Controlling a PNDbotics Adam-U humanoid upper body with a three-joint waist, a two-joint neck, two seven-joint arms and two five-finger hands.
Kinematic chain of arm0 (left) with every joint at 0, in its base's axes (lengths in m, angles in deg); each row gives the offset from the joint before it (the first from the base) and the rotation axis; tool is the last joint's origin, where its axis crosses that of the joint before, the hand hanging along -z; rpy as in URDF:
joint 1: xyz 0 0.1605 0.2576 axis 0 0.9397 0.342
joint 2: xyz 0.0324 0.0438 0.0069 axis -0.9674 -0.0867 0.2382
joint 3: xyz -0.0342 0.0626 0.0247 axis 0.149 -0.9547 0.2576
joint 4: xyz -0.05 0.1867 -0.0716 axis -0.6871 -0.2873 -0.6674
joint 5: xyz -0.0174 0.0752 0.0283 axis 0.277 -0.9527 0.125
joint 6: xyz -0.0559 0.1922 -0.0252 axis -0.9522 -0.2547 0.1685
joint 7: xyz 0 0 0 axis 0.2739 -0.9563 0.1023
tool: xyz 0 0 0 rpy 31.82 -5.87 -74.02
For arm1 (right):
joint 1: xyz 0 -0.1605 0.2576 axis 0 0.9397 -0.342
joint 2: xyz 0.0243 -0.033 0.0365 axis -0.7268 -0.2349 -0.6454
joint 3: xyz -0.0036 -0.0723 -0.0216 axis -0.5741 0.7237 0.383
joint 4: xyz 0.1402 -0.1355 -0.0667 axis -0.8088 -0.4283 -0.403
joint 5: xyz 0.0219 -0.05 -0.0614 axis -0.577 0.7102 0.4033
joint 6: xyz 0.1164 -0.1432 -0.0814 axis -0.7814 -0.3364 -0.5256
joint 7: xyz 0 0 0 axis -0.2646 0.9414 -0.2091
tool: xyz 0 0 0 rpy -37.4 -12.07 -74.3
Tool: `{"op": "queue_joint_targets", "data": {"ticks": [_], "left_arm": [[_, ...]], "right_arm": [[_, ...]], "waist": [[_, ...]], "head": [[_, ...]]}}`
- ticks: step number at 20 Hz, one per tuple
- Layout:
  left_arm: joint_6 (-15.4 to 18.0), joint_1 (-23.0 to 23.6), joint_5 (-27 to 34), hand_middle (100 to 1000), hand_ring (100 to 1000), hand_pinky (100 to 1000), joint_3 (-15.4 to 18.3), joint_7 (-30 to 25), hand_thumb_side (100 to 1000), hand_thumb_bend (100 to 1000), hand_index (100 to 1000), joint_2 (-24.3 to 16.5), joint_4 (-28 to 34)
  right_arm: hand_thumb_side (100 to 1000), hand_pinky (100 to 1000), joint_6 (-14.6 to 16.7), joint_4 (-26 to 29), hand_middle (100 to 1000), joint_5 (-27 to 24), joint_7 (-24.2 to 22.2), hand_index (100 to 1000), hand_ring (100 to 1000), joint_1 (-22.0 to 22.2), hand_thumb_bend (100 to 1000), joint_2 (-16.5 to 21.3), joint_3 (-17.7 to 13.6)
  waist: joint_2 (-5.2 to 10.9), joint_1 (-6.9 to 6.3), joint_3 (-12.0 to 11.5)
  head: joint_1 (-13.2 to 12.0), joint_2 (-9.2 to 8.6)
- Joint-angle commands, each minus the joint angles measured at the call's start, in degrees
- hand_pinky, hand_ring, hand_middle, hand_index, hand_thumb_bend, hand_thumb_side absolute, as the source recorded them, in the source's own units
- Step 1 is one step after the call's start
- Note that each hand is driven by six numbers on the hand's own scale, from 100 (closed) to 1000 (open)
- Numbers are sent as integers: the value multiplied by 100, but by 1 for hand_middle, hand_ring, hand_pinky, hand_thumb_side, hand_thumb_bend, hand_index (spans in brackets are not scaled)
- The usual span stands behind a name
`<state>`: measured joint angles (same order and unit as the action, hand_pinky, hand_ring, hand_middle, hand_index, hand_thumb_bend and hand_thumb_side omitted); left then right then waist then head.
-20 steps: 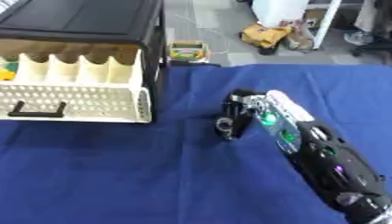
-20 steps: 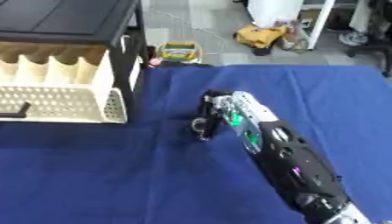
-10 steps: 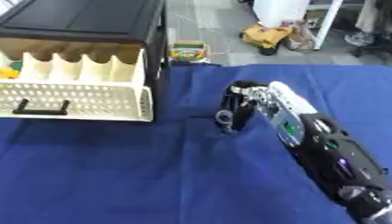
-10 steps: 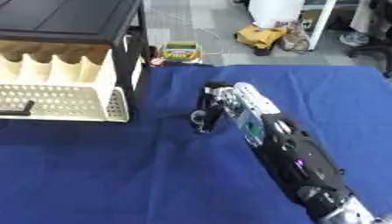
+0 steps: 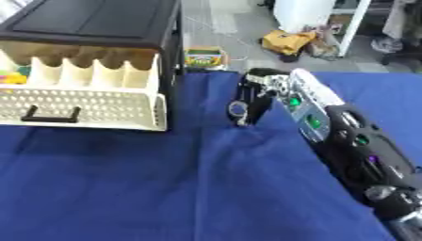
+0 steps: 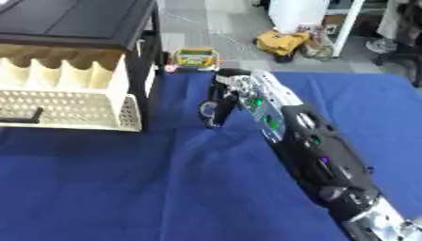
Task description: Pick up objects from table and place into drawer.
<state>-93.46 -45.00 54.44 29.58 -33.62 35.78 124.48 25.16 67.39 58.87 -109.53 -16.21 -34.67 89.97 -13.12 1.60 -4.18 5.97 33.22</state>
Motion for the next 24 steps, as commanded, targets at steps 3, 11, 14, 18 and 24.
{"op": "queue_joint_targets", "data": {"ticks": [3,11,14,18,24], "left_arm": [[-63,-34,-2,100,100,100,4,-38,724,100,676,-199,69],[-124,-7,40,100,100,100,-7,-72,725,100,675,-228,69],[-137,2,57,100,100,100,-10,-81,725,100,675,-237,69],[-151,10,80,100,100,100,-11,-89,726,100,675,-246,69],[-190,22,91,100,100,100,-12,-106,727,100,674,-256,69]], "right_arm": [[182,331,19,22,513,109,54,634,545,-626,394,-108,-3],[232,323,36,94,506,236,229,632,531,-1047,424,-260,-100],[241,320,23,115,503,258,256,632,526,-1145,436,-315,-130],[255,318,13,153,500,272,282,630,522,-1276,444,-379,-170],[283,315,-10,257,497,308,365,631,516,-1464,460,-455,-225]], "waist": [[217,31,60],[341,101,133],[381,117,140],[427,136,148],[474,177,190]], "head": [[-111,70],[-174,121],[-193,130],[-209,134],[-261,141]]}}
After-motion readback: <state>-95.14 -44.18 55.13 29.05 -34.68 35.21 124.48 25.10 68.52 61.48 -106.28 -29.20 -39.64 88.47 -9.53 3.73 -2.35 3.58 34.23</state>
